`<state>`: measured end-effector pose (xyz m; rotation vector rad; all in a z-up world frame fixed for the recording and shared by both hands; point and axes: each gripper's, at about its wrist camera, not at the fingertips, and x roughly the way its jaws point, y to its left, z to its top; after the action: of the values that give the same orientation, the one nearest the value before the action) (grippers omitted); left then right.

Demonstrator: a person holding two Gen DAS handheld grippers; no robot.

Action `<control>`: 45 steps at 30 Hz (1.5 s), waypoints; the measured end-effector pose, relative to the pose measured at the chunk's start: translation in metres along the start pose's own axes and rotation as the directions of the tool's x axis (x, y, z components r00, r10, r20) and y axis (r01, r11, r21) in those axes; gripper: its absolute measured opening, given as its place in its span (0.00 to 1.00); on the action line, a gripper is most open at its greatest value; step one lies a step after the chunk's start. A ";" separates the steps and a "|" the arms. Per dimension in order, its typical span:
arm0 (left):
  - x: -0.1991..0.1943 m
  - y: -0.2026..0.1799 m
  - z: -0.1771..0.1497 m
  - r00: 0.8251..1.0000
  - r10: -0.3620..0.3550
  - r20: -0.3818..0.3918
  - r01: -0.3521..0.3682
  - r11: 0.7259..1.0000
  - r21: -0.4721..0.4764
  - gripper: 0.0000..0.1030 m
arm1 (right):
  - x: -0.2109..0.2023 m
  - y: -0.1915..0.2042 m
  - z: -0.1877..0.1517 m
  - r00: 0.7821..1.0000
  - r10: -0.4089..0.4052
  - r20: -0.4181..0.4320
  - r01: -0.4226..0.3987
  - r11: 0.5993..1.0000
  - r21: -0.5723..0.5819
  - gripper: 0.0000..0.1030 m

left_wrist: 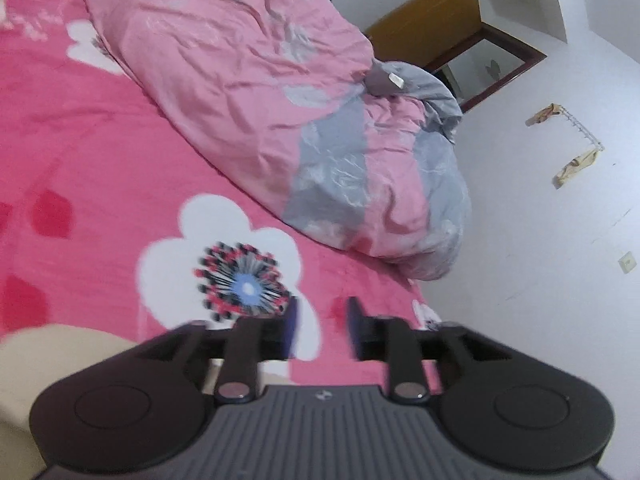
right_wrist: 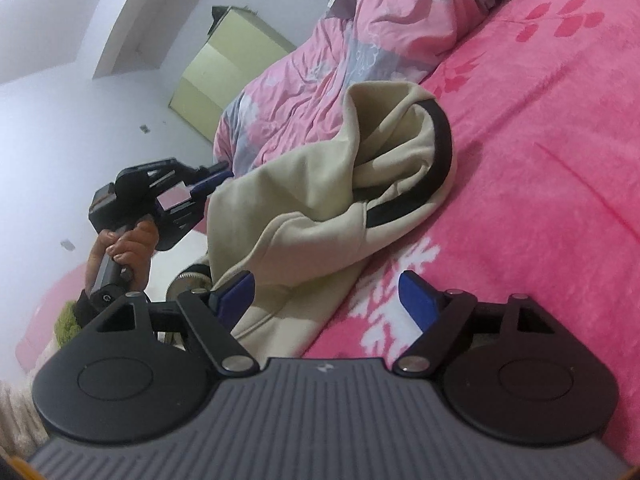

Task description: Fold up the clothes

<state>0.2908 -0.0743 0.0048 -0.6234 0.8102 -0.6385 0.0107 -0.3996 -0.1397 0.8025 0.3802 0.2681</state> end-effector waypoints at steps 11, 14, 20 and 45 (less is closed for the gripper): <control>-0.039 0.054 0.027 0.971 0.217 -0.098 -0.193 0.959 0.208 0.76 | 0.007 0.028 -0.011 0.973 0.117 -0.199 -0.106 0.992 0.061 0.88; -0.006 0.084 0.026 0.932 0.314 -0.181 -0.269 0.933 0.238 0.73 | 0.011 0.044 -0.026 0.955 0.139 -0.262 -0.122 0.989 0.080 0.89; -0.002 0.121 -0.006 0.926 0.271 -0.264 -0.224 0.955 0.194 0.72 | 0.023 0.075 -0.051 0.954 0.052 -0.296 -0.057 0.998 -0.010 0.91; -0.121 0.098 -0.158 0.963 -0.023 -0.268 -0.079 0.928 -0.363 0.70 | 0.151 0.024 0.046 0.890 0.284 -0.357 -0.167 0.931 0.324 0.93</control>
<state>0.1260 0.0363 -0.0958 -0.8795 1.2095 -0.5528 0.1637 -0.3570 -0.1268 1.0832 0.7236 0.6149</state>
